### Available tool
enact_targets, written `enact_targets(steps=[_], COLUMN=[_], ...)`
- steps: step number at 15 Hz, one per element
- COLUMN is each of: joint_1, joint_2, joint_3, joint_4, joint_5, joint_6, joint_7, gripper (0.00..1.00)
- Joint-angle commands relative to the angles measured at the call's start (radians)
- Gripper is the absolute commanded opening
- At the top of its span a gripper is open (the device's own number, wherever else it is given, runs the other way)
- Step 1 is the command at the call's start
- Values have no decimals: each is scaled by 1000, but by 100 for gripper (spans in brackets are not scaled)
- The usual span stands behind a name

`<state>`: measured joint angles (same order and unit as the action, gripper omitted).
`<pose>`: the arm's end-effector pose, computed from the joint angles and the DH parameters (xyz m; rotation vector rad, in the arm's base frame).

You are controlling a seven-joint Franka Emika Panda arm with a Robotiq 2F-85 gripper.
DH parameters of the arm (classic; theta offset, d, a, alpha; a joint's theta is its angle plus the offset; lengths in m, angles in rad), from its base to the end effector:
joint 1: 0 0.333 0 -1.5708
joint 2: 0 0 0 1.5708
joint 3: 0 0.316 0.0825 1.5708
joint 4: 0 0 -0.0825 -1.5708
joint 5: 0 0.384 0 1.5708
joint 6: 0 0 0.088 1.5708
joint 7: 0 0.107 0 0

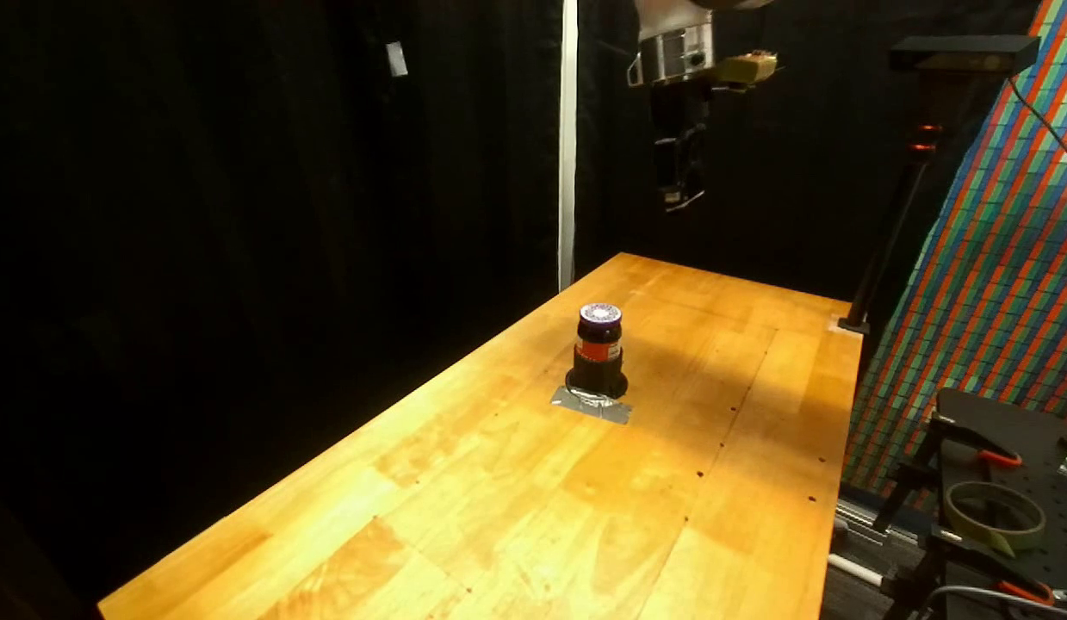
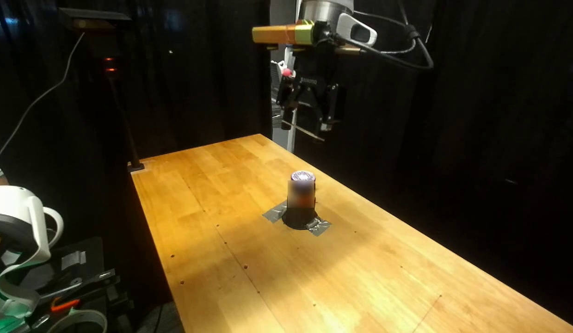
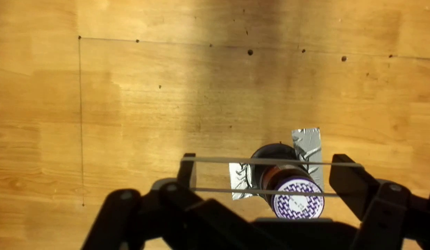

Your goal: Put the rubber band around the jar.

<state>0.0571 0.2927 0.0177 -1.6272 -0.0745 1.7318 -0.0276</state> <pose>0.6246 0.0390 0.4366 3.0513 0.1848 -0.2857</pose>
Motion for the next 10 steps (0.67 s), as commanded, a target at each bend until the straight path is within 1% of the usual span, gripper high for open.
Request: enact_targets(steps=[1,2,3,6,9,10], joint_1=[15,20,20,10,4,5], joint_2=[215,263,309,429,510,531], joint_3=[9,8,8,16,28,30], joint_4=[247,296,344,488,577,596], joint_5=[14,12,20,53,92,101], joint_6=[9,31,29,-12,-43,-34], joint_7=[72,86,85,62,45,46], gripper=[100,100,100,100,100,100])
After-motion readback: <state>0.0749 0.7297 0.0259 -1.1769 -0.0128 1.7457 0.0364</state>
